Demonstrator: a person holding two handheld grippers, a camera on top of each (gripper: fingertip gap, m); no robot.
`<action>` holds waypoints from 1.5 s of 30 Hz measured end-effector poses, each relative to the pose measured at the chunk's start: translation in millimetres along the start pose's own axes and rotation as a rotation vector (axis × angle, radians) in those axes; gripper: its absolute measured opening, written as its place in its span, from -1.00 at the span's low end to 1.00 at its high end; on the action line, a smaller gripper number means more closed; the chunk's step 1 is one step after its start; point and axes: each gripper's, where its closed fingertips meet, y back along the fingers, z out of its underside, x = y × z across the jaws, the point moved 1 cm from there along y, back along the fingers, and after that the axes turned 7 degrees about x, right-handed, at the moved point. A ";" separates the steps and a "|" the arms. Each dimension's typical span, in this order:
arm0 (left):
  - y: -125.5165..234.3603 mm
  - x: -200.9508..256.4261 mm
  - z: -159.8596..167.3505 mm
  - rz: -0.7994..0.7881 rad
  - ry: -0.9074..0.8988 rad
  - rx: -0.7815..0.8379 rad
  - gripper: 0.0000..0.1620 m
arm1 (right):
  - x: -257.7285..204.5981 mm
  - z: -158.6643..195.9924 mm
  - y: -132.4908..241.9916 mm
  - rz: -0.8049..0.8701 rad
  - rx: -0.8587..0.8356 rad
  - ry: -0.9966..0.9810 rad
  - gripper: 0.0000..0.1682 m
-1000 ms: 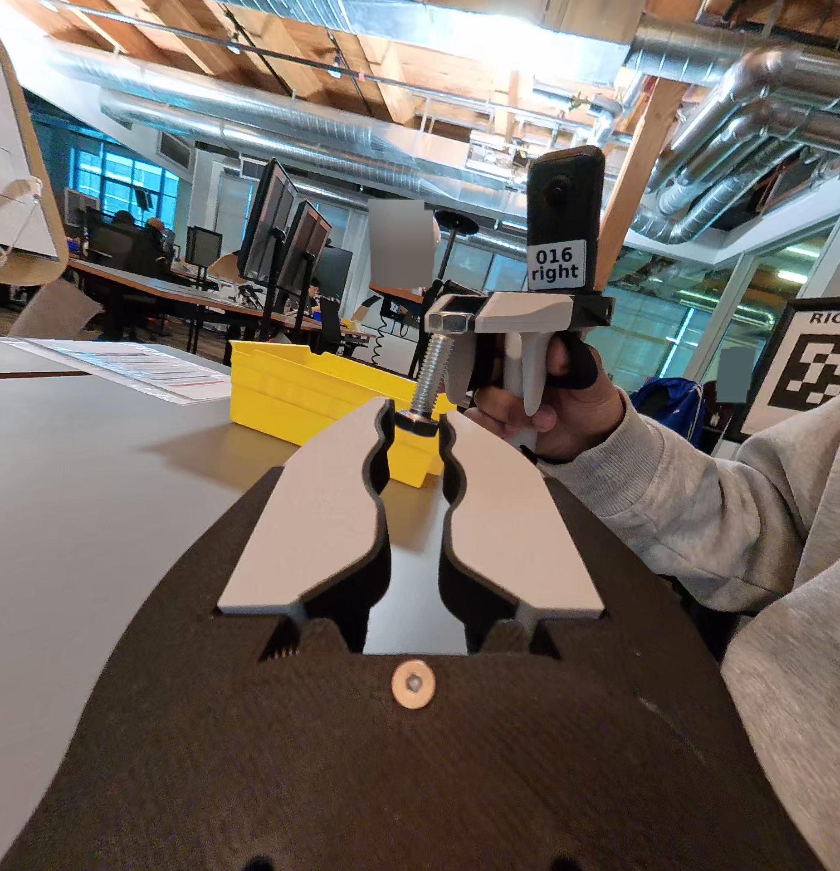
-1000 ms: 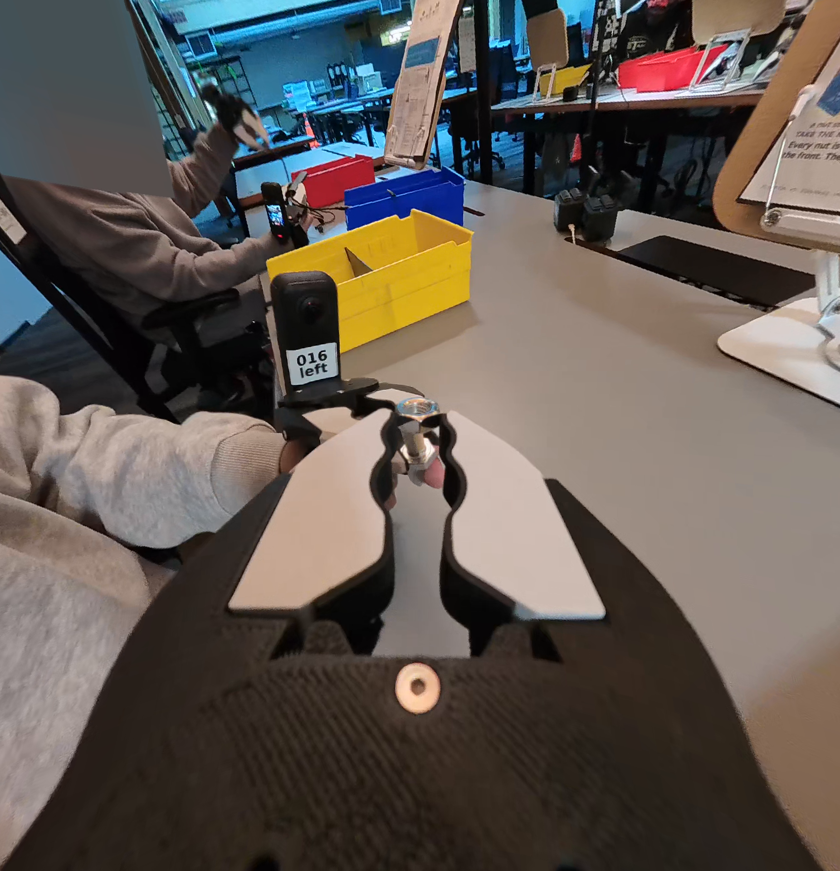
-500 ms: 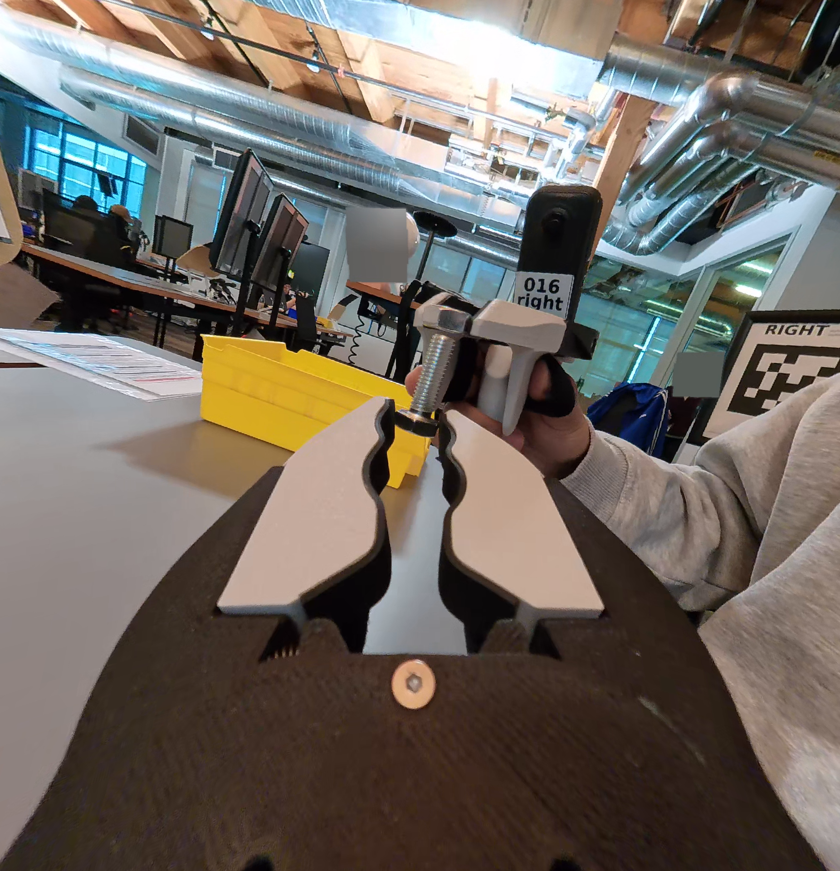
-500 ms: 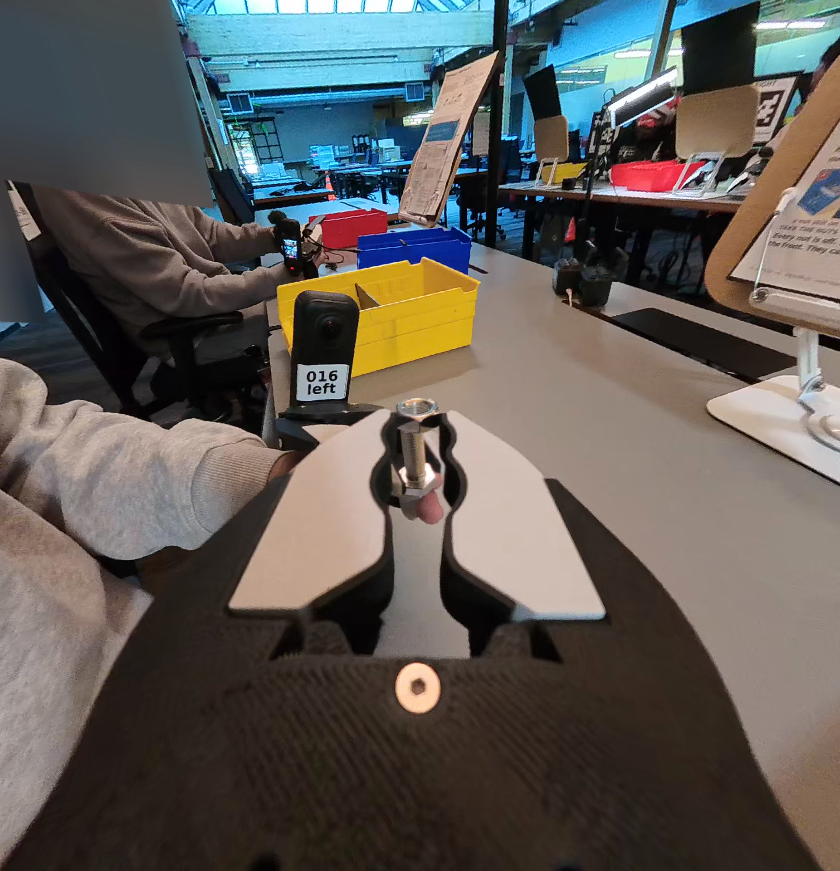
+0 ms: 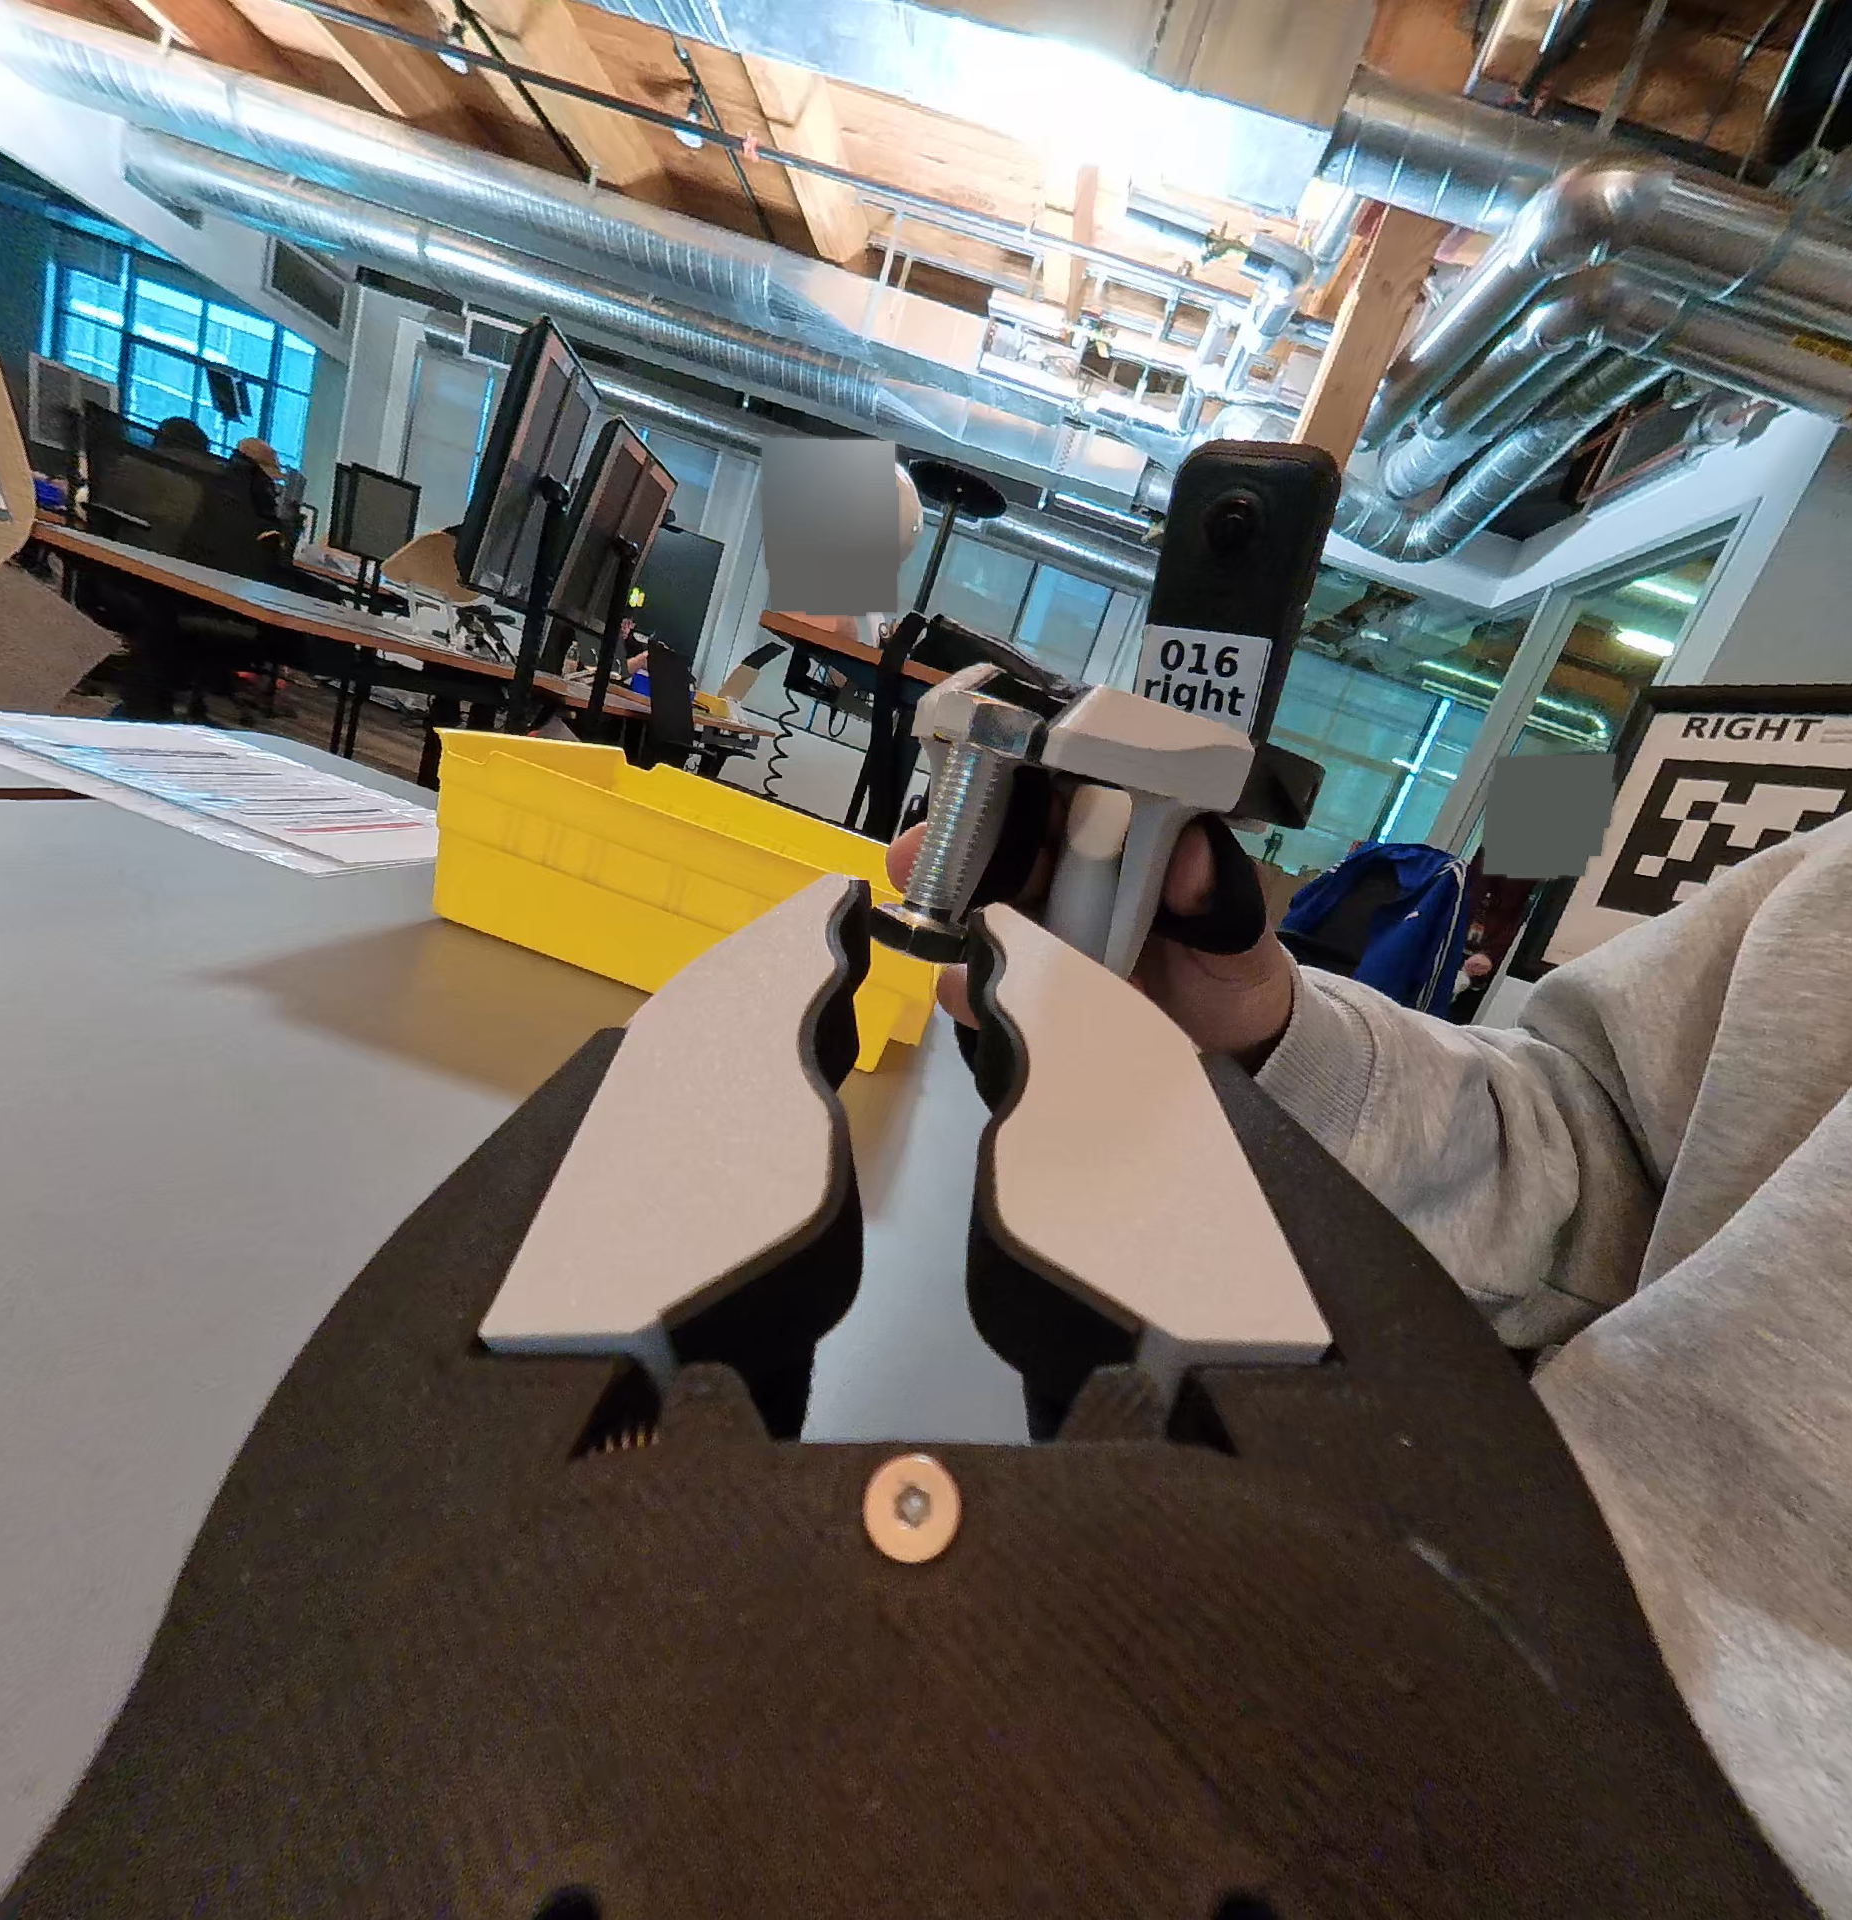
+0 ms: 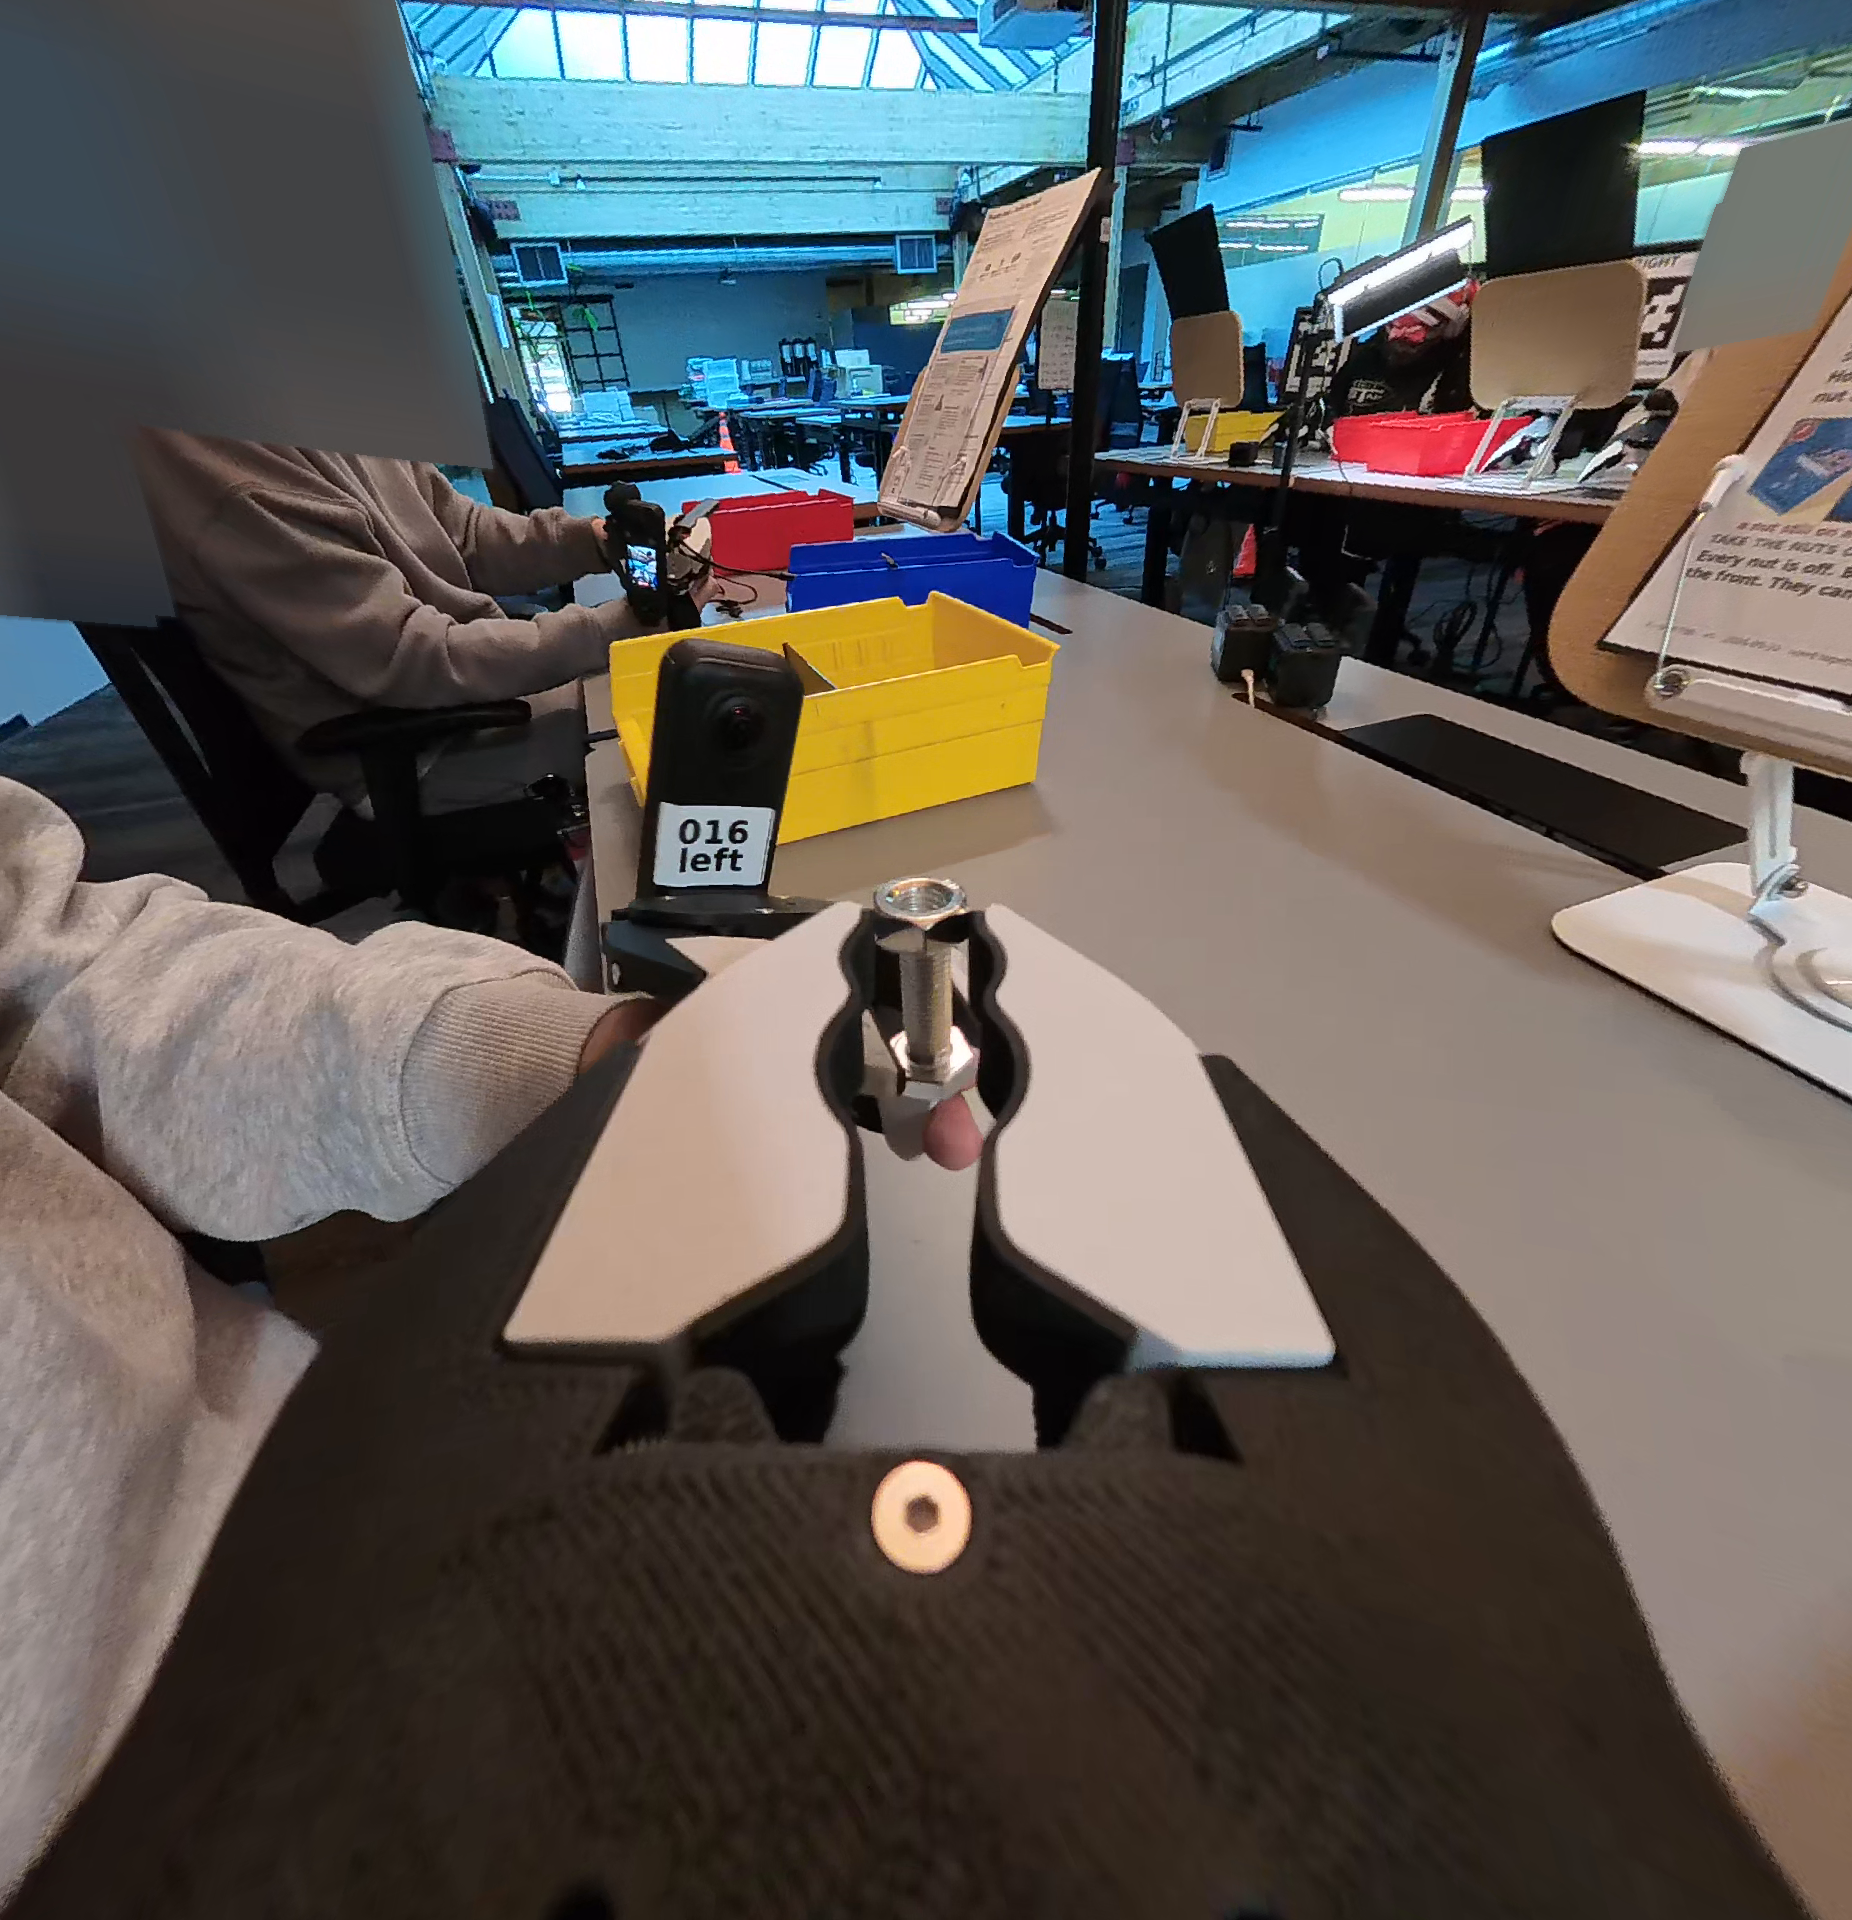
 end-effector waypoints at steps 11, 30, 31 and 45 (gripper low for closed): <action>0.4 -1.3 0.3 -0.004 0.008 -0.004 -0.77 | 1.1 2.1 -1.0 0.043 -0.021 0.058 -0.80; 3.0 -6.4 -3.0 -0.026 0.017 0.007 -0.77 | -5.2 -1.6 -0.2 -0.001 0.030 0.067 -0.67; 3.4 -6.9 -4.0 -0.028 0.022 0.012 -0.77 | -5.8 -2.3 1.2 -0.008 0.035 0.064 -0.73; 1.0 -3.4 3.2 -0.014 -0.003 -0.032 -0.77 | -2.6 1.5 -2.0 0.029 0.030 0.114 -0.50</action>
